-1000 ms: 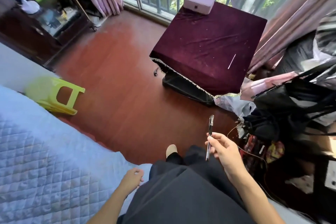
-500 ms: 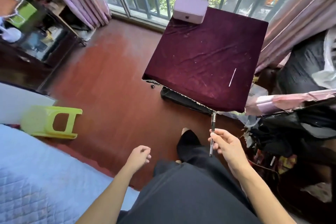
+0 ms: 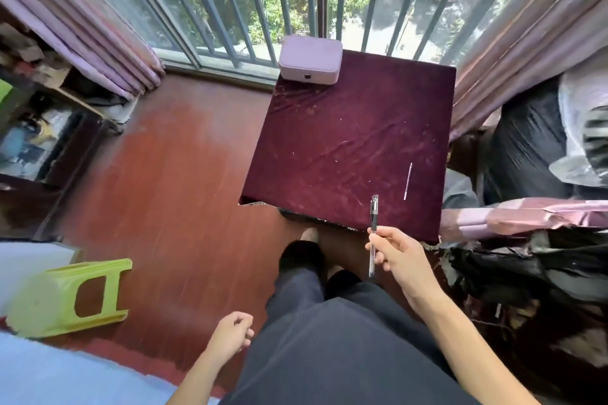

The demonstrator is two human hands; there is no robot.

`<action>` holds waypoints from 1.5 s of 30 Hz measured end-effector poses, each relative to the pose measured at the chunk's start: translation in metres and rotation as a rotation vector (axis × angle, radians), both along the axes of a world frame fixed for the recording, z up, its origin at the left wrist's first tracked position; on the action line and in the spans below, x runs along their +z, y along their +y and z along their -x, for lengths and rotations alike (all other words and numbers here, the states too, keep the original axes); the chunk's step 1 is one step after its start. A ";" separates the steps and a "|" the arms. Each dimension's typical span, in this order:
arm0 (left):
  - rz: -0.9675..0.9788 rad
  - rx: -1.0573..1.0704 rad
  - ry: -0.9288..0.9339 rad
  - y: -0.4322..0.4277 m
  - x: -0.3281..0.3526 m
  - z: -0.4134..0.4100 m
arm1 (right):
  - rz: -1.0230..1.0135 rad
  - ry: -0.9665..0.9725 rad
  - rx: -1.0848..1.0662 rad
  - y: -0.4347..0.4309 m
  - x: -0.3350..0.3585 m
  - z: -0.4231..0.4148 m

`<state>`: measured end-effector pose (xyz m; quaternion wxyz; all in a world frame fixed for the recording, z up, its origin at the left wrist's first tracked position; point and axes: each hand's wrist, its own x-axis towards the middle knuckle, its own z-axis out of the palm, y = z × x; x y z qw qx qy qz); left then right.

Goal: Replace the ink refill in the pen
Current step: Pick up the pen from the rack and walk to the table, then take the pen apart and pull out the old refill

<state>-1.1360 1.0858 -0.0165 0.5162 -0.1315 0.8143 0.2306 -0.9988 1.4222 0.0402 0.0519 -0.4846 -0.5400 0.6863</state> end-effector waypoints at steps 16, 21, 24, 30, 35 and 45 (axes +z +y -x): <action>-0.155 -0.343 -0.004 0.159 -0.021 0.173 | 0.004 -0.043 -0.272 0.029 -0.004 0.077; -0.295 -0.381 0.002 0.228 0.001 0.172 | 0.030 -0.046 -0.295 0.042 -0.003 0.087; -0.408 -0.318 -0.037 0.267 0.019 0.162 | 0.046 -0.044 -0.287 0.050 -0.001 0.093; -0.624 -0.295 -0.055 0.326 0.053 0.135 | 0.035 -0.036 -0.201 0.062 -0.001 0.111; -0.674 -0.188 0.017 0.346 0.045 0.122 | 0.079 -0.014 -0.175 0.072 -0.016 0.124; -0.638 -0.071 -0.015 0.355 -0.051 0.126 | 0.166 -0.019 -0.144 0.087 -0.107 0.133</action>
